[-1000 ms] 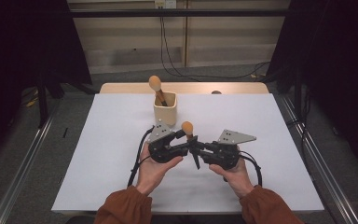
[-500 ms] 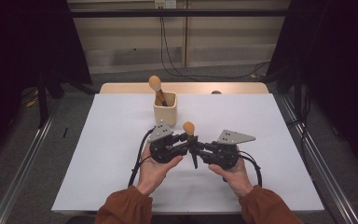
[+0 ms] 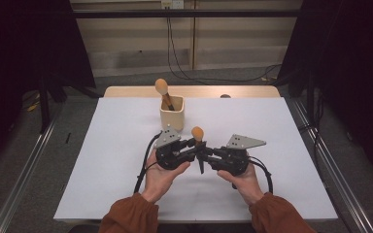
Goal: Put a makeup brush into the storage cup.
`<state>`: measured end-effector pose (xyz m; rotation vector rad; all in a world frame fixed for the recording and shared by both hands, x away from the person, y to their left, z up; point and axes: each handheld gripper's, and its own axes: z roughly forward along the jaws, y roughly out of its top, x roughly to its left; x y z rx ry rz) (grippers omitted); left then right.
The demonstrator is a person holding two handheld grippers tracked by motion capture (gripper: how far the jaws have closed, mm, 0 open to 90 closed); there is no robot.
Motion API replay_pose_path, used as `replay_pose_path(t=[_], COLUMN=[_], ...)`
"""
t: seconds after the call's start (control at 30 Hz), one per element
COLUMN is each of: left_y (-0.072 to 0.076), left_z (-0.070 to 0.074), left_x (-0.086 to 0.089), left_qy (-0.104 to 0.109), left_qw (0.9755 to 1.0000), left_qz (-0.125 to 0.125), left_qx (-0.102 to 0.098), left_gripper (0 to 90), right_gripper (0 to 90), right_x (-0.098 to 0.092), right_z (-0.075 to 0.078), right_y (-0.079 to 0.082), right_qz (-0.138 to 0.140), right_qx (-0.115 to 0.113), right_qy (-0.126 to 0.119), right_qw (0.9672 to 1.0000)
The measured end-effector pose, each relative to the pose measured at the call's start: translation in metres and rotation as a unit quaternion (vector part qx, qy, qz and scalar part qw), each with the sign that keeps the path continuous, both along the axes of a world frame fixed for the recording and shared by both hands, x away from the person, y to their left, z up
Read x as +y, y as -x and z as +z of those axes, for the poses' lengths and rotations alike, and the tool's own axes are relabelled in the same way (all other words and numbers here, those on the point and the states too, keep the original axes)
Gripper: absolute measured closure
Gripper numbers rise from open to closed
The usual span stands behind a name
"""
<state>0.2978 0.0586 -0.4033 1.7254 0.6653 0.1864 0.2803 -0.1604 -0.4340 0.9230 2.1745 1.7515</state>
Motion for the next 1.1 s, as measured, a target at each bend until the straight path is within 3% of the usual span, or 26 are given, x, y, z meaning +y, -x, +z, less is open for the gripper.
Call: replay_pose_path(t=[0.37, 0.67, 0.77, 0.93, 1.0, 1.1], left_y=[-0.002, -0.002, -0.002, -0.004, -0.005, -0.006], left_z=[0.004, 0.008, 0.008, 0.01, 0.01, 0.012], left_x=[0.005, 0.008, 0.01, 0.016, 0.018, 0.022], left_qy=[0.005, 0.01, 0.009, 0.012, 0.011, 0.012], left_qw=[0.9999, 0.9999, 0.9999, 0.9998, 0.9998, 0.9997], left_qz=[0.007, 0.006, 0.006, 0.012, 0.015, 0.017], left_qx=[-0.009, -0.01, -0.01, -0.009, -0.01, -0.011], left_gripper=[69.6, 69.5, 69.5, 69.5, 69.5, 69.5], right_gripper=[57.6, 28.0, 19.6, 12.9, 6.1, 5.5], right_x=[-0.001, -0.003, -0.004, -0.007, -0.007, -0.007], right_z=[-0.001, 0.001, 0.0, 0.001, 0.001, 0.001], right_y=[-0.001, 0.0, -0.001, -0.002, -0.002, -0.001], right_qz=[-0.002, 0.003, -0.004, -0.009, -0.001, -0.009], right_qx=[0.008, 0.004, 0.014, 0.021, 0.018, 0.011], right_qy=[0.003, -0.007, -0.006, 0.002, 0.003, 0.011], right_qw=[1.0, 1.0, 0.9999, 0.9997, 0.9998, 0.9998])
